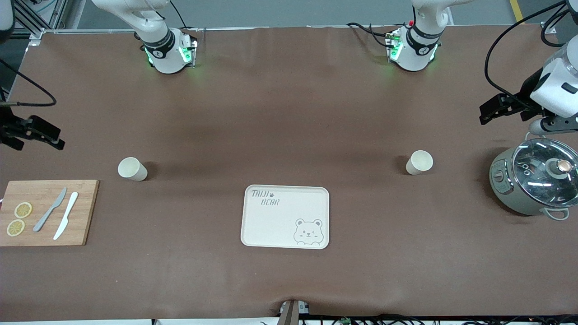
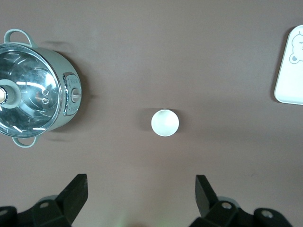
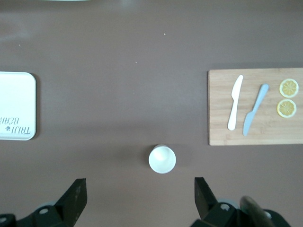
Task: Place white IKEA cup upright on tray with both arms
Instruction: 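Move the left gripper and the right gripper toward the white cups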
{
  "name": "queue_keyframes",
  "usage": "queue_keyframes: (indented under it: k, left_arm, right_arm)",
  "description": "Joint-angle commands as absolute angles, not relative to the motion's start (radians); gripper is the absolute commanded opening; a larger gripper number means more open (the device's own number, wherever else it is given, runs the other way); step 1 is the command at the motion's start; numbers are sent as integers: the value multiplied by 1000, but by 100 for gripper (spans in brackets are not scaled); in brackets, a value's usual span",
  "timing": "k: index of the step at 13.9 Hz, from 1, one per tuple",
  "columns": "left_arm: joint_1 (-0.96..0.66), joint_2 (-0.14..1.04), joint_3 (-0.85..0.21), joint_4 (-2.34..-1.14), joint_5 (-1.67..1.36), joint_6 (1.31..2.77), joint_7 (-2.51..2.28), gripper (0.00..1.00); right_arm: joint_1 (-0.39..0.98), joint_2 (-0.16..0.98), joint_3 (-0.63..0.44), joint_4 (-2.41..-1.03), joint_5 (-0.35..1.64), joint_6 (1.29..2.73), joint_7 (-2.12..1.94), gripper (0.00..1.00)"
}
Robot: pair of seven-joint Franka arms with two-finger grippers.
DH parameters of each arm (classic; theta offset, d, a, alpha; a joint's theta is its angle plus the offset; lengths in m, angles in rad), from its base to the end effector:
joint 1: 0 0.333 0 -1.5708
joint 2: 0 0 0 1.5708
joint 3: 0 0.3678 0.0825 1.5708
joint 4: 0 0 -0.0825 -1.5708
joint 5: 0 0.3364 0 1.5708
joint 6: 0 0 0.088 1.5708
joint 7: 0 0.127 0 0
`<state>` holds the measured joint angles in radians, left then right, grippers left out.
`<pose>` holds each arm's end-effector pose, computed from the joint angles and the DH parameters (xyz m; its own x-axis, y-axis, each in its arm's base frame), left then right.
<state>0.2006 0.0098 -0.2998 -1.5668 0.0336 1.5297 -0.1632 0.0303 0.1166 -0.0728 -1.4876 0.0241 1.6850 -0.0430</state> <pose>0.5028 -0.0447 0.6498 0.9970 0.0652 -0.0408 0.0637 -0.9973 -0.0378 0.5613 -0.0182 0.6406 0.9967 -0.0009 0.0816 0.0001 -0.9999 -0.0121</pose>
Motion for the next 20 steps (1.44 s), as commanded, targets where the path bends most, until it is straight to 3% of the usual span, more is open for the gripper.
queue_keyframes:
  k: [1, 9, 13, 17, 20]
  left_arm:
    - [202, 14, -310, -1554, 58, 1516, -160, 100]
    - [204, 34, -302, -1540, 60, 1519, -172, 100]
    - [215, 92, -296, -1465, 61, 1519, -175, 100]
    - [215, 145, -296, -1511, 66, 1517, -178, 100]
    - [215, 163, -298, -1615, 66, 1566, -176, 100]
  right_arm:
    - [49, 141, -71, -1473, 21, 1700, -35, 100]
    - [29, 143, -72, -1479, 89, 1602, -41, 100]
    - [-37, 170, -75, -1473, 92, 1595, -49, 100]
    - [-86, 212, -75, -1473, 91, 1606, -78, 100]
    - [-87, 230, -77, -1491, 74, 1595, -75, 100]
